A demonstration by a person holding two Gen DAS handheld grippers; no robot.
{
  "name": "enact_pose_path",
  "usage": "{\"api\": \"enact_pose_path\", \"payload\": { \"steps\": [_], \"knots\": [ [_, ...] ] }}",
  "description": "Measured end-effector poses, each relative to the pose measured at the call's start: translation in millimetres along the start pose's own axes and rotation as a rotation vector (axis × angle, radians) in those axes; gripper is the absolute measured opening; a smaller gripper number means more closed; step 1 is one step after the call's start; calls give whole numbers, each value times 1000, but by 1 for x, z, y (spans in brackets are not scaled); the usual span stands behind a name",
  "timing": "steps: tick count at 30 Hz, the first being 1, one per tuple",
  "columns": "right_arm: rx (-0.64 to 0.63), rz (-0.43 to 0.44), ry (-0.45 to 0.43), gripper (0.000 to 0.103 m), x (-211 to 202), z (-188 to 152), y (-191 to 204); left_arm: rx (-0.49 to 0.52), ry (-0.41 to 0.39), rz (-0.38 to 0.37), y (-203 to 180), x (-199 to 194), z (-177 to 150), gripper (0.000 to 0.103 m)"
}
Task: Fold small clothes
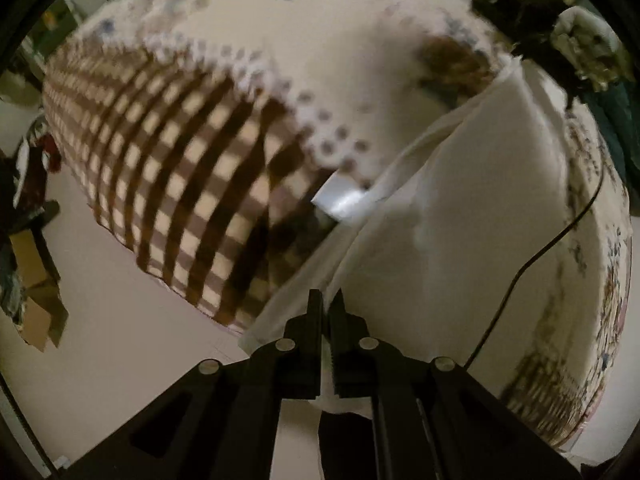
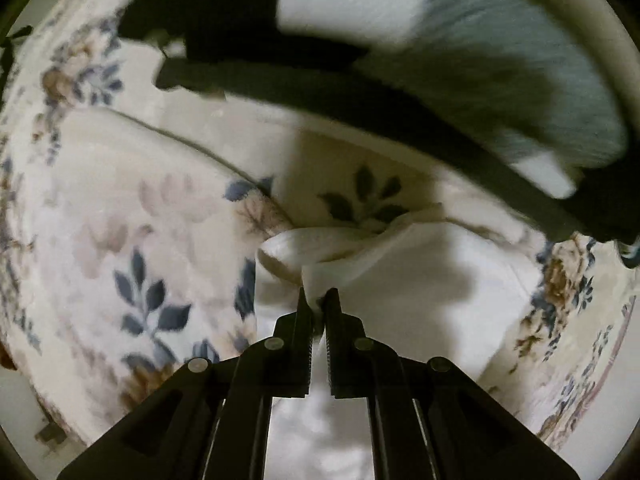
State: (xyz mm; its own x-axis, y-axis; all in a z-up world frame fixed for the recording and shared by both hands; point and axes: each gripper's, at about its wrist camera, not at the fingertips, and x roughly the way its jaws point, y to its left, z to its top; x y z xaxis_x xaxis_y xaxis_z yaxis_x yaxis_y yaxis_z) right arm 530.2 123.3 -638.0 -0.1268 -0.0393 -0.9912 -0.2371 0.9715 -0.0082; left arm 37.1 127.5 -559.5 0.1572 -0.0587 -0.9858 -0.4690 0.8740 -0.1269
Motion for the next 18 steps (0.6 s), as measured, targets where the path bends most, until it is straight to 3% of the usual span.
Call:
{"api": "enact_pose_path", "payload": {
  "steps": [2, 3, 5, 8, 10, 11, 13, 14, 18],
  "knots": [
    [-4, 0, 23, 18, 5, 0, -1, -52, 68, 24, 21, 15, -1, 7],
    [9, 32, 28, 34, 1, -6, -5, -73, 79, 33, 30, 16, -2, 7],
    [15, 102, 33, 57, -8, -24, -14, -136, 96, 87, 62, 15, -9, 7],
    [-47, 200, 58, 59, -24, -82, -30, -210, 88, 47, 95, 6, -15, 6],
    [-88, 233, 89, 59, -26, -128, -40, -200, 76, -18, 99, 1, -14, 11],
    [-99, 250, 120, 59, -22, -162, -48, -173, 67, -65, 94, 0, -12, 15],
    [-97, 283, 184, 59, -10, -221, -59, -140, 71, -146, 84, 2, -7, 44],
    [-80, 307, 236, 59, 3, -257, -64, -127, 71, -182, 76, 5, -5, 50],
    [62, 460, 421, 59, 61, -377, -71, -64, 80, -217, 46, 17, -1, 53]
  ]
}}
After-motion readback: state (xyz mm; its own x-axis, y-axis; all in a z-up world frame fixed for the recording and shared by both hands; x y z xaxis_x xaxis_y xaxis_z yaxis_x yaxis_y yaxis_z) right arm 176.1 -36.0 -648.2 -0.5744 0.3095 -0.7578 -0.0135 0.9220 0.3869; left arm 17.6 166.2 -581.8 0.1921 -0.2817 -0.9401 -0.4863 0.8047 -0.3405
